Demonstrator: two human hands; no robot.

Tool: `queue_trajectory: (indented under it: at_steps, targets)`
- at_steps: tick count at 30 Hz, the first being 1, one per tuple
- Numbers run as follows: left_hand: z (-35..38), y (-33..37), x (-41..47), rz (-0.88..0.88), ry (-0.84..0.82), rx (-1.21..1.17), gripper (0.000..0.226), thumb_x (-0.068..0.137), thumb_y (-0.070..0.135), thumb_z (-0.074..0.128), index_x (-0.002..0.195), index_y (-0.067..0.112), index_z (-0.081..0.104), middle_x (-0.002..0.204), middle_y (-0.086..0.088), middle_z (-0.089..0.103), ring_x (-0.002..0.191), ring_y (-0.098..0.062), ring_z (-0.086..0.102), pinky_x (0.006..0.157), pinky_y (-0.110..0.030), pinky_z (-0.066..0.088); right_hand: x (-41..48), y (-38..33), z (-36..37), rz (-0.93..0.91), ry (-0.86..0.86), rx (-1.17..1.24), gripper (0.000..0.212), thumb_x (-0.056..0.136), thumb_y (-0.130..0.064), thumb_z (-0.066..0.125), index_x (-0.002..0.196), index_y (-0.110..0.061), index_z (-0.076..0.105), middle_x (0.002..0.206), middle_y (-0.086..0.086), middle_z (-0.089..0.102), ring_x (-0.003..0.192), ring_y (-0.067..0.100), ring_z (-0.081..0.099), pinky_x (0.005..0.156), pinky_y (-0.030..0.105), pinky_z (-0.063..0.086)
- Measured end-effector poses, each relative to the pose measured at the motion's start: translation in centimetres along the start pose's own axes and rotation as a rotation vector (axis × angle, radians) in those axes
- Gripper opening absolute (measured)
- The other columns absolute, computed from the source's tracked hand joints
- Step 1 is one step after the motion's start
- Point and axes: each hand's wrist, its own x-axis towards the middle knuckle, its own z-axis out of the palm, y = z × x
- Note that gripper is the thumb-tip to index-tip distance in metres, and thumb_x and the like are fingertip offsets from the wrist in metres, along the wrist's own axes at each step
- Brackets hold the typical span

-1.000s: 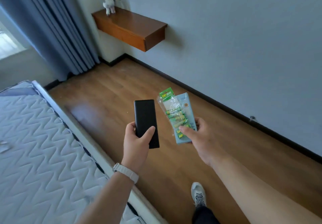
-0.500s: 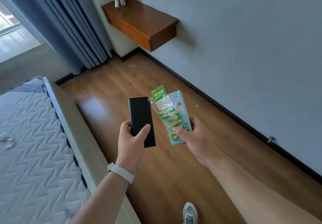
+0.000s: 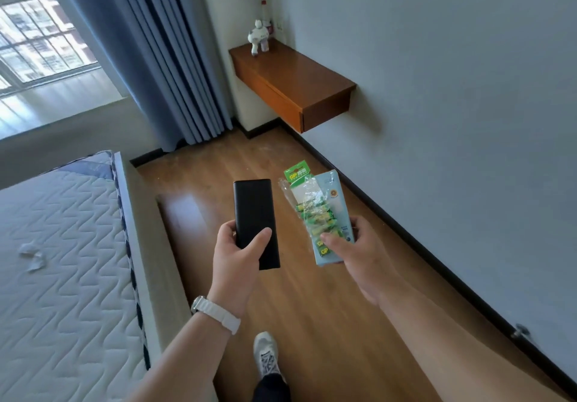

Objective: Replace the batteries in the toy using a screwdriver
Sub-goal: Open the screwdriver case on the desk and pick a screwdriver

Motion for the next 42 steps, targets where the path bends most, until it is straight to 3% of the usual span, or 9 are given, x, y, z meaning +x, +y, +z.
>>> queue_trajectory:
  at_steps: [2, 8, 14, 19, 22, 29, 35, 39, 42]
  targets:
    - [-0.4, 0.3, 2.5, 0.010, -0.003, -0.011, 0.035, 0.088, 0.017, 0.074, 0.117, 0.014, 0.054, 0.109, -0.008, 0.066, 0.087, -0.018, 0.072, 0.065, -0.032, 0.060, 2.2, -0.7, 1.1, -0.012, 0.007, 0.001, 0.039, 0.083, -0.020, 0.076, 0.115, -0.015, 0.054, 0.107, 0.007, 0.069, 0.092, 0.019, 0.072, 0.077, 0.037, 0.060]
    - [-1.3, 2.4, 13.3, 0.022, -0.053, -0.049, 0.032, 0.087, 0.019, 0.075, 0.111, 0.020, 0.054, 0.108, -0.008, 0.067, 0.091, -0.025, 0.071, 0.075, -0.050, 0.062, 11.0, -3.4, 5.8, -0.064, 0.082, -0.045, 0.047, 0.073, -0.031, 0.079, 0.112, -0.015, 0.057, 0.106, 0.009, 0.070, 0.089, 0.021, 0.073, 0.077, 0.046, 0.061]
    - [-3.3, 5.8, 24.4, 0.069, -0.097, -0.074, 0.027, 0.089, 0.018, 0.073, 0.107, 0.024, 0.054, 0.106, -0.006, 0.067, 0.091, -0.021, 0.070, 0.074, -0.042, 0.062, 19.7, -7.1, 11.1, -0.104, 0.136, -0.105, 0.051, 0.068, -0.040, 0.077, 0.110, -0.020, 0.057, 0.103, 0.004, 0.070, 0.089, 0.017, 0.073, 0.078, 0.042, 0.061]
    - [-4.5, 7.3, 30.7, 0.039, -0.089, -0.095, 0.023, 0.091, 0.017, 0.070, 0.107, 0.023, 0.055, 0.107, -0.008, 0.067, 0.094, -0.025, 0.070, 0.078, -0.050, 0.062, 25.1, -8.4, 14.0, -0.104, 0.138, -0.085, 0.039, 0.078, -0.030, 0.078, 0.110, -0.020, 0.057, 0.103, 0.005, 0.071, 0.089, 0.017, 0.073, 0.080, 0.042, 0.061]
    - [-4.8, 7.5, 33.7, 0.036, -0.070, -0.096, 0.020, 0.092, 0.016, 0.069, 0.106, 0.023, 0.056, 0.106, -0.009, 0.068, 0.092, -0.025, 0.071, 0.074, -0.044, 0.062, 28.0, -8.7, 15.1, -0.080, 0.124, -0.075, 0.046, 0.072, -0.037, 0.077, 0.110, -0.021, 0.058, 0.103, 0.004, 0.071, 0.090, 0.017, 0.073, 0.080, 0.042, 0.061]
    - [-3.3, 7.6, 41.4, 0.000, -0.016, -0.059, 0.018, 0.092, 0.013, 0.068, 0.104, 0.019, 0.056, 0.102, -0.010, 0.067, 0.085, -0.022, 0.071, 0.064, -0.038, 0.059, 36.9, -8.2, 16.0, -0.023, 0.082, 0.012, 0.037, 0.082, -0.025, 0.077, 0.112, -0.016, 0.057, 0.104, 0.009, 0.071, 0.092, 0.020, 0.072, 0.082, 0.042, 0.060]
    - [-0.6, 9.1, 50.6, -0.011, 0.052, -0.010, 0.019, 0.092, 0.015, 0.068, 0.107, 0.019, 0.056, 0.104, -0.009, 0.068, 0.091, -0.025, 0.071, 0.079, -0.051, 0.061, 48.6, -8.6, 15.9, 0.024, 0.037, 0.059, 0.040, 0.080, -0.028, 0.078, 0.113, -0.016, 0.057, 0.106, 0.010, 0.070, 0.092, 0.020, 0.072, 0.076, 0.036, 0.059]
    - [2.9, 11.2, 57.2, -0.031, 0.082, 0.004, 0.019, 0.093, 0.015, 0.068, 0.107, 0.019, 0.056, 0.104, -0.009, 0.067, 0.092, -0.026, 0.070, 0.081, -0.053, 0.061, 56.8, -11.5, 14.4, 0.020, 0.020, 0.062, 0.047, 0.076, -0.034, 0.079, 0.115, -0.020, 0.056, 0.107, 0.006, 0.069, 0.093, 0.017, 0.072, 0.078, 0.036, 0.060]
    - [5.8, 12.9, 61.6, -0.028, 0.100, 0.006, 0.018, 0.092, 0.015, 0.068, 0.106, 0.019, 0.058, 0.103, -0.009, 0.069, 0.091, -0.024, 0.071, 0.083, -0.053, 0.060, 62.1, -13.9, 12.7, 0.005, 0.029, 0.060, 0.040, 0.082, -0.029, 0.077, 0.114, -0.020, 0.055, 0.107, 0.005, 0.069, 0.092, 0.016, 0.072, 0.080, 0.037, 0.060]
